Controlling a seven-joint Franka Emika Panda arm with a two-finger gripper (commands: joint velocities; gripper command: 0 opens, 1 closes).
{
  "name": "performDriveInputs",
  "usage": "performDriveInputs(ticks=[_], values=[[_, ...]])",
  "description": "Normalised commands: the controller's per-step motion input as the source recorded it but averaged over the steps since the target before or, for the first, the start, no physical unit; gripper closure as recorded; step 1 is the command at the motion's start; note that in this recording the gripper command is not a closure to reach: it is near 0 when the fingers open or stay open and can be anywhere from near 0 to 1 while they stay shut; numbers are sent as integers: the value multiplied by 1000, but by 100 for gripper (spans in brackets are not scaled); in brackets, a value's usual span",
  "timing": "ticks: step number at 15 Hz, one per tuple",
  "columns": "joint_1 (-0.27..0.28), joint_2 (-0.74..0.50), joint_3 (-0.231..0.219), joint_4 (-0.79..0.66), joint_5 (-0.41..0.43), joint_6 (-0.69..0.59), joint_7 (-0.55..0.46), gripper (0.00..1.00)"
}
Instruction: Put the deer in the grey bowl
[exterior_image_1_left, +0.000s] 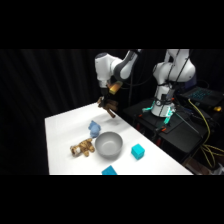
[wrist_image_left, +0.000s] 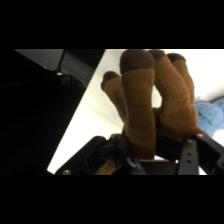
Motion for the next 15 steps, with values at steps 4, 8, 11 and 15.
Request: performDriveInputs(ticks=[4,8,11,15], values=[[-293,-400,661,141,145,-347,-381,0],[-105,-70,416,232,314,-137,-570,0],[-56,87,248,195,284,71,-563,59],[-11,268,134,163,317,256,-577,19]])
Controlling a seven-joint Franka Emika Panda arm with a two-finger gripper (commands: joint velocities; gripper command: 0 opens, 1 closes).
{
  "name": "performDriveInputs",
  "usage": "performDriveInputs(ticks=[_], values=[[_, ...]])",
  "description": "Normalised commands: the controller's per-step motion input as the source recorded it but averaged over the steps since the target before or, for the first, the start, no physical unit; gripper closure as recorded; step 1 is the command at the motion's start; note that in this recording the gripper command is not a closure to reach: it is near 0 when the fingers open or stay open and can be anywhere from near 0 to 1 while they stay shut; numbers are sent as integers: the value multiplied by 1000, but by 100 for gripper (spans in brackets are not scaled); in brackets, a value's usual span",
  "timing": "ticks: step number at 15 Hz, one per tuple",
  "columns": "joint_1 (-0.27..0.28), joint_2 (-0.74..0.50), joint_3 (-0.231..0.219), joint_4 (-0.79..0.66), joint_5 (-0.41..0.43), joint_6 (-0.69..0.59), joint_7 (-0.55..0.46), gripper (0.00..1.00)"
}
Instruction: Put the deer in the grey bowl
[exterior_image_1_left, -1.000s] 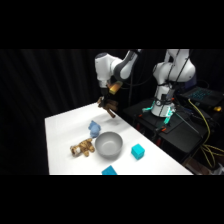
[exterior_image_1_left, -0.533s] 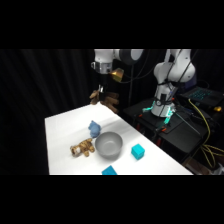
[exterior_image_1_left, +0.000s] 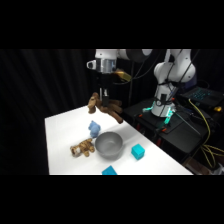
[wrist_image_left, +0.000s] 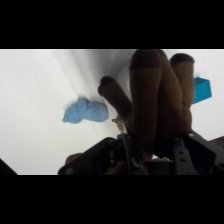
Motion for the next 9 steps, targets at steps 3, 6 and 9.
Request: performDriveInputs(ticks=[3,6,9], values=[[34,392,96,256,368,204,-516,18],[52,424,109,302,265,120,-369,18],[12,360,59,243,169,59,-297,18]])
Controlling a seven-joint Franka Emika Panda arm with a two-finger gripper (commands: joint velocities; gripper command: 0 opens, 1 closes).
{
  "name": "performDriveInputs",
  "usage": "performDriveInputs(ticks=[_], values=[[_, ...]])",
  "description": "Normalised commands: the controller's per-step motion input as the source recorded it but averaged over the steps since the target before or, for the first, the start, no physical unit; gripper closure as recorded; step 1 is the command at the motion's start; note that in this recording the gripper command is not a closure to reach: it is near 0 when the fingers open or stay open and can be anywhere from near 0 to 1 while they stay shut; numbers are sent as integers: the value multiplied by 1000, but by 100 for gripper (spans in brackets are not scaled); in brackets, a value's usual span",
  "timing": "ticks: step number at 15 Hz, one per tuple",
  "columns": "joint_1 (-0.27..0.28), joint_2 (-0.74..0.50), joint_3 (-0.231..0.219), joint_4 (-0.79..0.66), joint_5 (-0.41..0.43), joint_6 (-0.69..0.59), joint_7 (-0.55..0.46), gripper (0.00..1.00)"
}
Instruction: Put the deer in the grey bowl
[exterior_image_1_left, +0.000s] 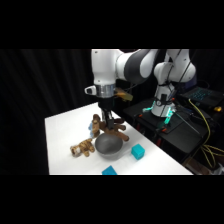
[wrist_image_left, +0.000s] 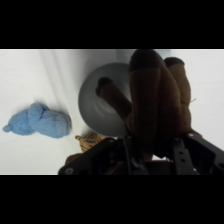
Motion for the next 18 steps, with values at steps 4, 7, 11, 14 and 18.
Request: performDriveInputs(ticks=[4,7,11,14,18], values=[[-4,241,1,171,41,44,-193,0],[-5,107,-42,146,-39,33,-112,0],[-15,36,-44,154,-41,-14,-104,0],[0,-88,-47,104,-92,-113,-62,0],[-10,-372,-43,71,-99,-428,-48,0]])
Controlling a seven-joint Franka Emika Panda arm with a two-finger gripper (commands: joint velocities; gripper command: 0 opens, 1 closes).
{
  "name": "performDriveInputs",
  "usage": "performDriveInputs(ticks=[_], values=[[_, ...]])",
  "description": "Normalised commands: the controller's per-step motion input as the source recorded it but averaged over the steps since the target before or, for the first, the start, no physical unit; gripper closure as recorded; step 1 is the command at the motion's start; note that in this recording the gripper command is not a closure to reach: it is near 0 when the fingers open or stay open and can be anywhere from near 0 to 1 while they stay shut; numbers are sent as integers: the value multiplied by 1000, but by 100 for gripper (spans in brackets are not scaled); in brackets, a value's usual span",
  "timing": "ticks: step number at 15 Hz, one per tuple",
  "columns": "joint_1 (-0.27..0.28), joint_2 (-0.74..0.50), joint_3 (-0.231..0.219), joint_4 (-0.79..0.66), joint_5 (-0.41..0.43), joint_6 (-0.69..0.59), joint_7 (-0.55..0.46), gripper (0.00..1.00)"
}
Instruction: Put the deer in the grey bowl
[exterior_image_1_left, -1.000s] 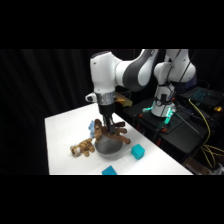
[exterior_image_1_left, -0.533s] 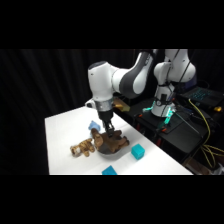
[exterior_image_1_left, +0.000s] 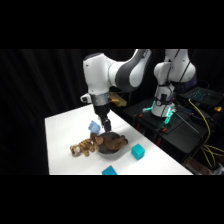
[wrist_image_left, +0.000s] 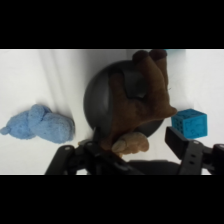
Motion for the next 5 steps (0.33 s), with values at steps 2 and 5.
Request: performDriveInputs(ticks=[2,5], values=[[-41,-562,-30,63,-97,-586,-71,0],[-62,-482,-26,161,-129,-600,-102,0]])
